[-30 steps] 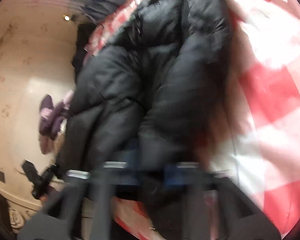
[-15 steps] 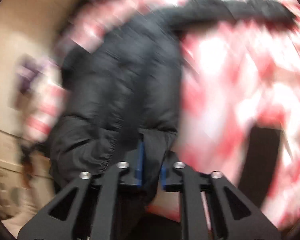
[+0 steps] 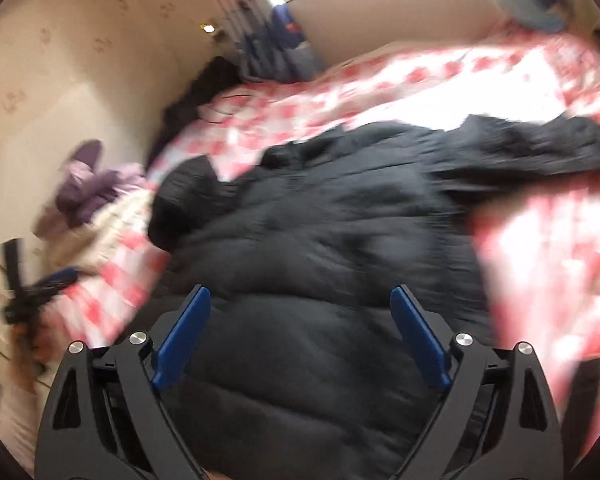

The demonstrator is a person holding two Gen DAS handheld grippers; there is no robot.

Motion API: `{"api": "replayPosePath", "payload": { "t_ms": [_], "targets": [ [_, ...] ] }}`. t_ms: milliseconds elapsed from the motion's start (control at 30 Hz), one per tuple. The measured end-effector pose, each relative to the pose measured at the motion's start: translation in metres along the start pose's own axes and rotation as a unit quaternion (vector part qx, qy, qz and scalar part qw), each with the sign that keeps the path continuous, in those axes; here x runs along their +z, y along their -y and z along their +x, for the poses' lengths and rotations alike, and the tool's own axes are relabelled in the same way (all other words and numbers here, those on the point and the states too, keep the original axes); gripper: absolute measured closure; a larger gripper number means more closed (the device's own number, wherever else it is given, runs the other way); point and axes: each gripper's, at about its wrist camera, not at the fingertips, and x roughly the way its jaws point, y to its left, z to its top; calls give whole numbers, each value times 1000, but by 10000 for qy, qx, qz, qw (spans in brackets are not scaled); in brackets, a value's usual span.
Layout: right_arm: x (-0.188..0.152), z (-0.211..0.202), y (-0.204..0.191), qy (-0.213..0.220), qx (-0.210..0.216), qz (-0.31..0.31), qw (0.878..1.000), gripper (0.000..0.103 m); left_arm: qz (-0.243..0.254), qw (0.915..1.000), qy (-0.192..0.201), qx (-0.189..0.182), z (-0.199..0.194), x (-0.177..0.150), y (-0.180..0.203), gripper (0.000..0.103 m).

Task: Fold large clothes

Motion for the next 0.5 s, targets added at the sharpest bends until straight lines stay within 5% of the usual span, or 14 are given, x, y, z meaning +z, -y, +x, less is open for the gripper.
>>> {"api": "replayPosePath", "payload": {
  "t_ms": [167, 233, 300, 400, 500],
  "targets": [
    [-16, 67, 16, -56, 301, 680, 9972, 15, -472, 9958, -706, -331, 121, 60, 21, 23],
    [-26, 80, 29, -224, 242, 994, 9945, 15, -261, 9966, -692, -359, 149, 77, 39, 23],
    [-30, 85, 43, -364, 342, 1359, 9895, 15, 359, 9980, -514, 12, 164, 90, 63, 23],
    [-26, 85, 50, -365, 282, 1334, 9900, 15, 1240, 9875, -625, 748, 206, 108, 88, 23],
    [-29, 88, 56, -470, 397, 1504, 9867, 15, 1007, 9804, -1259, 1134, 267, 119, 73, 26]
  ]
}}
